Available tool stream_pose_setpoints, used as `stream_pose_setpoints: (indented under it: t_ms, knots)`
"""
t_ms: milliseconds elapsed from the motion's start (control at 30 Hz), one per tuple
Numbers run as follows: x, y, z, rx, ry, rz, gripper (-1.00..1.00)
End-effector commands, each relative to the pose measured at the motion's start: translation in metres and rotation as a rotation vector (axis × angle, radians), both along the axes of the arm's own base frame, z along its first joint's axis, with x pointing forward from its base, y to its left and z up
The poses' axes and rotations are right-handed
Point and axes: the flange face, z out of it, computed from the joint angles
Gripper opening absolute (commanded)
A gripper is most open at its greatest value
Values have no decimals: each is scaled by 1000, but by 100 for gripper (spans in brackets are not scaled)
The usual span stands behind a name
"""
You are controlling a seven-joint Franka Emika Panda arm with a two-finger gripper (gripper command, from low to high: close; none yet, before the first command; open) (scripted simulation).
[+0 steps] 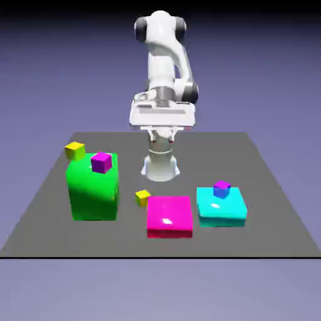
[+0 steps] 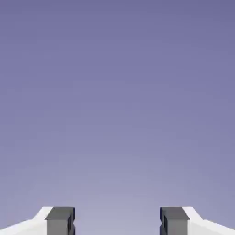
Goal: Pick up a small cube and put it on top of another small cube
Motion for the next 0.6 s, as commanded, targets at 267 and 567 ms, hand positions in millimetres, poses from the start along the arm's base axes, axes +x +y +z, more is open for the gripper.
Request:
stream_pose_setpoints:
  t_ms: [267,567]
  knots:
    - [-118,-52,-227,-197,826,384,0]
    - [-123,-61,-266,-238,864,382,0]
